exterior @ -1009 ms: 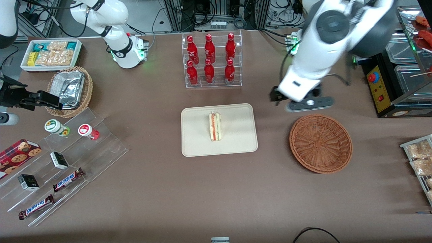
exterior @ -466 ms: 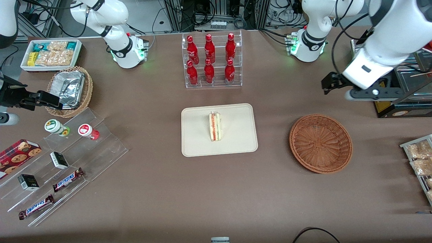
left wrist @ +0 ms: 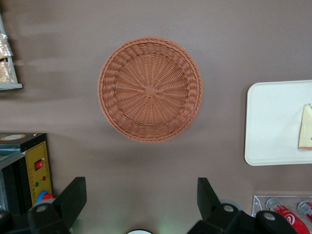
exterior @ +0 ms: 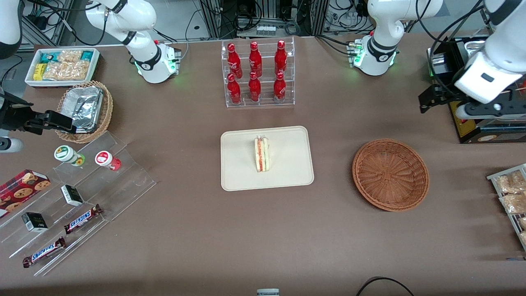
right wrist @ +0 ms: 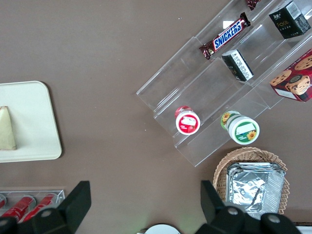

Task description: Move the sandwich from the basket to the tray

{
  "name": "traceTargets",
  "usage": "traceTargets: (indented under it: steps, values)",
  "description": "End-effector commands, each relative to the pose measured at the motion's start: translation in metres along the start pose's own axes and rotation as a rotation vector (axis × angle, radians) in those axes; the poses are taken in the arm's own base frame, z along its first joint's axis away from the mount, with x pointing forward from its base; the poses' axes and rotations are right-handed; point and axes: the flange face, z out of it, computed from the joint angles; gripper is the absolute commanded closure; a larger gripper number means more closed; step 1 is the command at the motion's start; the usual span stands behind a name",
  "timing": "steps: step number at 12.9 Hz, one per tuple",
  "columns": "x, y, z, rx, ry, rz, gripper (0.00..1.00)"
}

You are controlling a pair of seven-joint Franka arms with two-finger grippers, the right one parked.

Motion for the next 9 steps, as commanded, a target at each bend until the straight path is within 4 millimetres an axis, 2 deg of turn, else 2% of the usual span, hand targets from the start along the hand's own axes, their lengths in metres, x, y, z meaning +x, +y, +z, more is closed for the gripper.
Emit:
traceTargets:
  steps: [1,6,9]
  values:
    - [0.017,-0.002,-0.005,-0.019,0.013,0.003,0.0]
    - [0.051,0.0,-0.017,-0.073,0.042,0.017,0.0]
    - [0.045,-0.003,-0.018,-0.014,0.034,0.025,0.0]
